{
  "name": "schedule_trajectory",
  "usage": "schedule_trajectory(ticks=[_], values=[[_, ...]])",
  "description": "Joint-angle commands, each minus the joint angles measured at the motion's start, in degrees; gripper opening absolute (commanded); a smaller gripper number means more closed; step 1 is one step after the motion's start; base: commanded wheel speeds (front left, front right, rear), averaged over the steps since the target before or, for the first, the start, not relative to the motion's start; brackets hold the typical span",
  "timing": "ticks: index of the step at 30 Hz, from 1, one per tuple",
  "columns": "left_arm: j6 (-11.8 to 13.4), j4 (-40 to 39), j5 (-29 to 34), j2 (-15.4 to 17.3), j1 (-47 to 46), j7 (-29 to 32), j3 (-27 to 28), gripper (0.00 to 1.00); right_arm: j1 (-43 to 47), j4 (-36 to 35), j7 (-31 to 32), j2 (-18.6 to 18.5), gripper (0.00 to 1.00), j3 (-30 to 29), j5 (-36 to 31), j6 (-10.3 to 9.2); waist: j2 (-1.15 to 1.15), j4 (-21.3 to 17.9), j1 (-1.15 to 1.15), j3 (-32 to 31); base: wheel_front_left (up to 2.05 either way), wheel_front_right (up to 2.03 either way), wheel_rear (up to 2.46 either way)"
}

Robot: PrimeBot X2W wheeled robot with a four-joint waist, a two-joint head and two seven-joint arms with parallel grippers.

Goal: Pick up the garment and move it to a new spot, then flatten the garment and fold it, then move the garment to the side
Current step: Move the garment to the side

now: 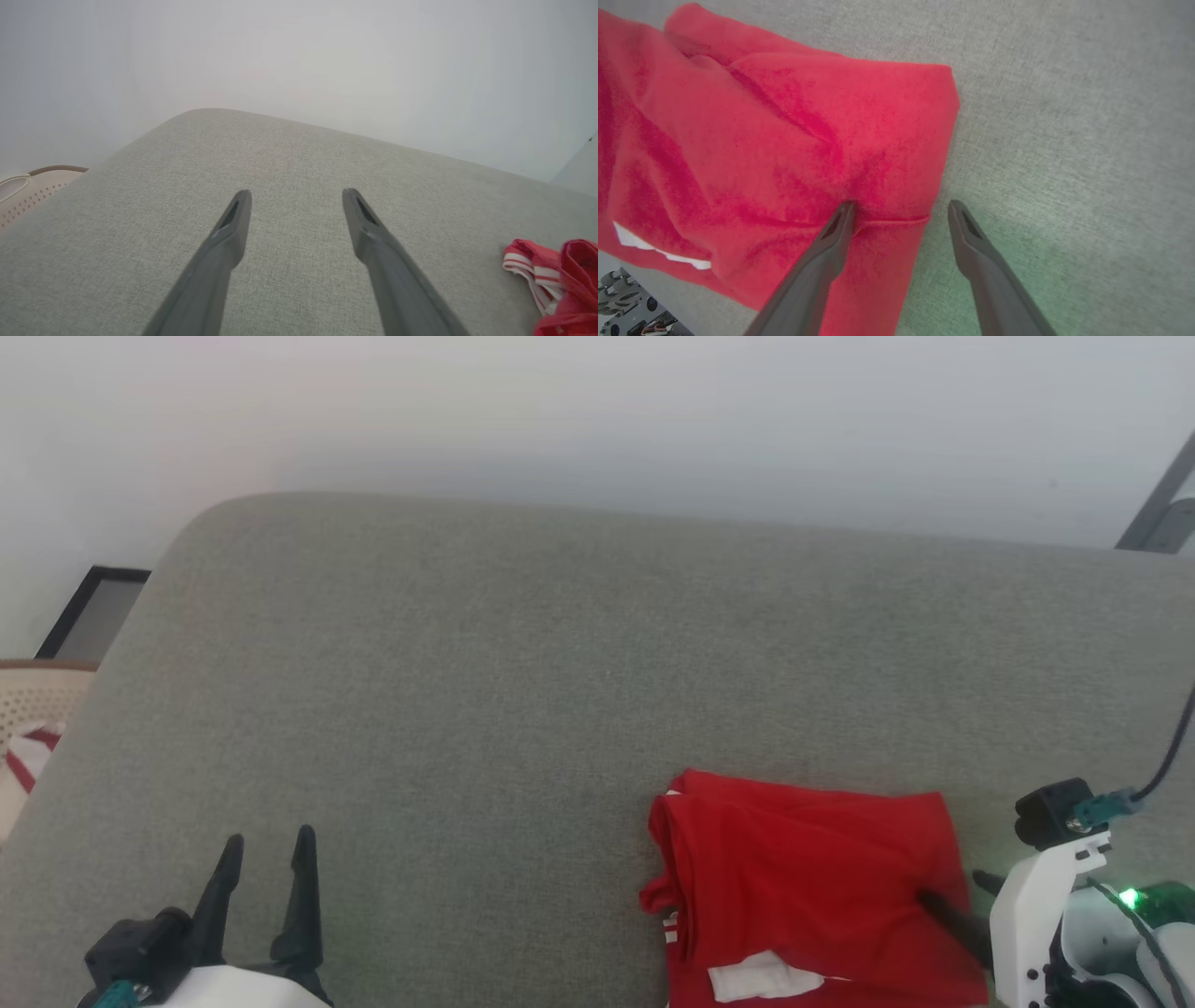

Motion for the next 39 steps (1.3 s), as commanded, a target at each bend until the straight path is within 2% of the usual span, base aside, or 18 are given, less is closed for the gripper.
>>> schedule_trajectory(ticks=[1,8,9,10,11,17,26,39], values=[[-0.4,0.0,0.5,-0.2,-0.8,-0.2,0.0,1.0,-0.3,0.4,1.2,0.0,1.0,0.5,0.4,0.0,0.0,0.6,0.0,0.6,0.0,0.0,0.0],[-1.1,0.5,1.7,-1.4,-1.9,-0.2,0.4,1.0,-0.7,2.5,8.8,1.1,1.0,2.3,3.2,0.01,0.0,1.4,0.0,1.8,0.0,0.0,0.0],[-1.3,0.7,1.8,-1.6,-1.9,-0.2,0.4,1.0,-0.7,2.6,9.7,1.2,0.91,3.1,3.4,0.02,0.0,1.5,0.0,1.8,0.0,0.0,0.0],[-1.4,0.9,2.0,-1.7,-1.9,-0.2,0.4,1.0,-0.7,2.6,10.5,1.3,0.4,3.7,3.8,0.02,0.0,1.6,0.0,1.9,0.0,0.0,0.0],[-1.5,1.1,2.2,-1.8,-2.1,-0.2,0.5,1.0,-0.8,2.6,10.8,1.3,0.0,4.1,3.9,0.03,0.0,1.6,0.0,1.9,0.0,0.0,0.0],[-2.1,1.8,2.3,-2.1,-3.1,-0.2,0.8,1.0,-2.7,2.9,11.6,0.6,0.0,3.7,3.4,-0.01,0.0,1.2,0.0,1.9,0.0,0.0,0.0],[-2.4,1.5,3.5,-1.6,-4.8,-0.2,0.6,1.0,-5.9,1.7,11.7,-1.9,0.0,-0.2,2.4,-0.06,0.0,-1.1,0.0,2.7,0.0,0.0,0.0],[-3.2,2.3,5.8,-2.7,-12.9,-0.2,-3.0,1.0,-15.1,4.4,11.1,-11.7,0.0,-7.2,0.6,-0.04,0.0,-7.4,0.0,7.4,0.0,0.0,0.0]])
